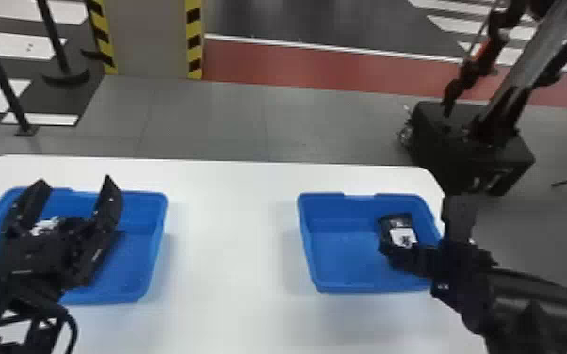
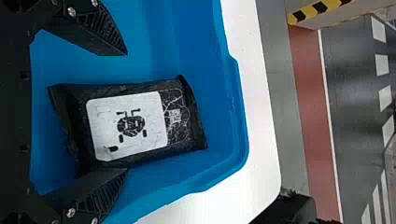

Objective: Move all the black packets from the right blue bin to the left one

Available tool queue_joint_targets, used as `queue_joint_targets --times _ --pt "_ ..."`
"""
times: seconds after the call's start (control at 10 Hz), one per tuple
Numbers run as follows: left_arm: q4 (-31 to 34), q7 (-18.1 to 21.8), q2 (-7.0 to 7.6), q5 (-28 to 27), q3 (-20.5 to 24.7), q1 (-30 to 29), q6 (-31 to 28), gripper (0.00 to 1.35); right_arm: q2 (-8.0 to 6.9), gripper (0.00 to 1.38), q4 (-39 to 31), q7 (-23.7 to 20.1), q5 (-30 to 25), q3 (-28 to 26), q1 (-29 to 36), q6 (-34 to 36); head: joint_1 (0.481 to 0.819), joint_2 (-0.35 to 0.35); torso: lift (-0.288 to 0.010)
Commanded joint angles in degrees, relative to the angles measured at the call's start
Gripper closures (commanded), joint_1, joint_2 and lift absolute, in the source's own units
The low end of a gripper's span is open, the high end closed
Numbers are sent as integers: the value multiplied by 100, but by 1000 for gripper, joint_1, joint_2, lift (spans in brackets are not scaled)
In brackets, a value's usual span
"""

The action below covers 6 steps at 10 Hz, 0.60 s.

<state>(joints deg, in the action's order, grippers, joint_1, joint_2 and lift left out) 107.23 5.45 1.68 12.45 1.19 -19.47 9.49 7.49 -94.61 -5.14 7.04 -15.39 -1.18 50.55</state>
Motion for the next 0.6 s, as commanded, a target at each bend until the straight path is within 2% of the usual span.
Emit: queue_joint_targets --times 0.0,0.2,0.5 --pt "0 0 8 3 -13 -7 -20 209 -143 133 -404 233 87 1 244 21 695 -169 -110" --pt "0 0 26 -6 13 -63 -20 209 -125 136 -586 461 167 -8 455 21 695 -165 -110" --pt "0 0 17 3 22 -106 -20 209 -116 137 -474 523 228 -8 413 -78 695 -169 -110"
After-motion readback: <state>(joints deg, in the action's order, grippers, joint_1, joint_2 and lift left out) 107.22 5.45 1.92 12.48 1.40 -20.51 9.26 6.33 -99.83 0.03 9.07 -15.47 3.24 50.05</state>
